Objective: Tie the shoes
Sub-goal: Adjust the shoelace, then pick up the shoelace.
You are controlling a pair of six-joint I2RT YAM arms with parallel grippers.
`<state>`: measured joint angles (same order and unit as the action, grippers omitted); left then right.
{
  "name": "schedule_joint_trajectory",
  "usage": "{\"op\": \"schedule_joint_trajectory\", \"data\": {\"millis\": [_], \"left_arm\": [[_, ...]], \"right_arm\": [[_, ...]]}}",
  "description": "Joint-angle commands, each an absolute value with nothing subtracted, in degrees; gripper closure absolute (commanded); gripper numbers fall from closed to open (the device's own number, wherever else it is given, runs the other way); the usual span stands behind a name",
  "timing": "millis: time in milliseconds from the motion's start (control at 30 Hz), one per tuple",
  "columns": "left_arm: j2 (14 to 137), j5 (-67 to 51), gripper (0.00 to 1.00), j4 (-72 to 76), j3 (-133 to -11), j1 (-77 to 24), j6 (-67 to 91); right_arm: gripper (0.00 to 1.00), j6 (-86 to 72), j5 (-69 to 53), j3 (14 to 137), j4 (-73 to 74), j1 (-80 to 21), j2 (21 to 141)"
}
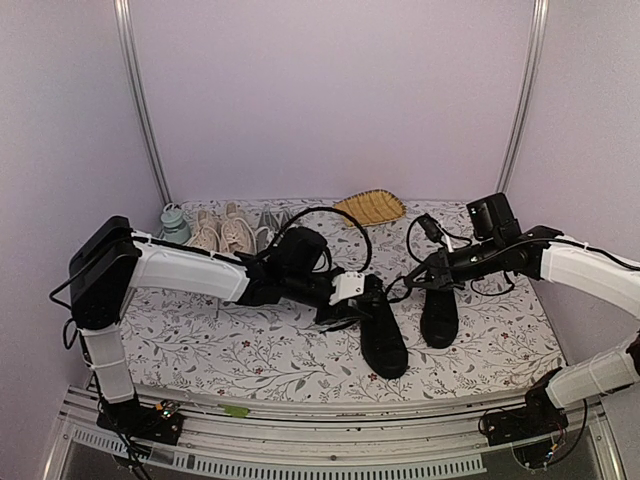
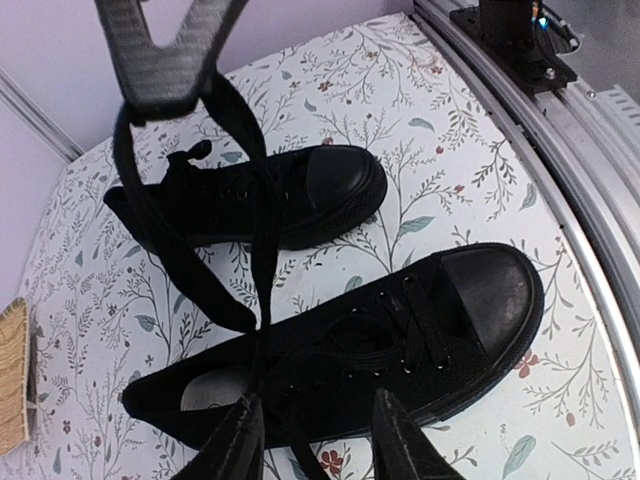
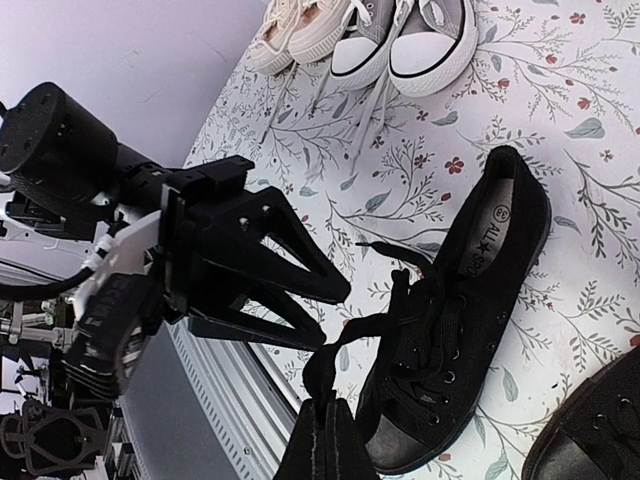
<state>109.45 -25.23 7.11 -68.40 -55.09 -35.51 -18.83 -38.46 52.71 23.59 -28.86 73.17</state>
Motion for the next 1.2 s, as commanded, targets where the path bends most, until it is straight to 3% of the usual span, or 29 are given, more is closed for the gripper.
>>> {"op": "schedule_joint_trajectory", "data": {"millis": [0,233,333,433,600,1033,1167], "left_arm": [[107.4,-28.1,0.62,3.4,-67.7,-56.1,-37.4],[106.9,-29.1,0.53,-0.8,-69.7,-56.9,-38.6],[107.3,-25.7,0.45,3.1,-69.7,-56.6,-39.1],[110.1,-20.1,0.45,5.9,-71.5,-56.2,-40.4],[117.6,-17.0,0.54,2.3,-77.8,-56.1,-43.0],[117.4,-20.3,0.70,1.4,-77.1,-56.6,-44.7],[117.2,-19.2,0.92,1.0,-77.0,-56.5,-45.4]], "right_arm": [[0.99,-17.1,-39.4,51.0,26.3,-28.8,72.1],[0.99,-17.0,-33.3,50.1,27.8,-28.8,72.5],[0.99,-16.8,-34.1,50.1,26.9,-28.7,74.1],[1.00,-16.7,-34.9,50.2,25.9,-28.7,75.6],[0.99,-16.2,-34.8,50.3,25.9,-28.7,75.9],[0.99,-15.6,-35.9,50.9,26.9,-28.8,75.9],[0.99,-15.1,-37.8,51.8,27.4,-28.8,76.4]]}}
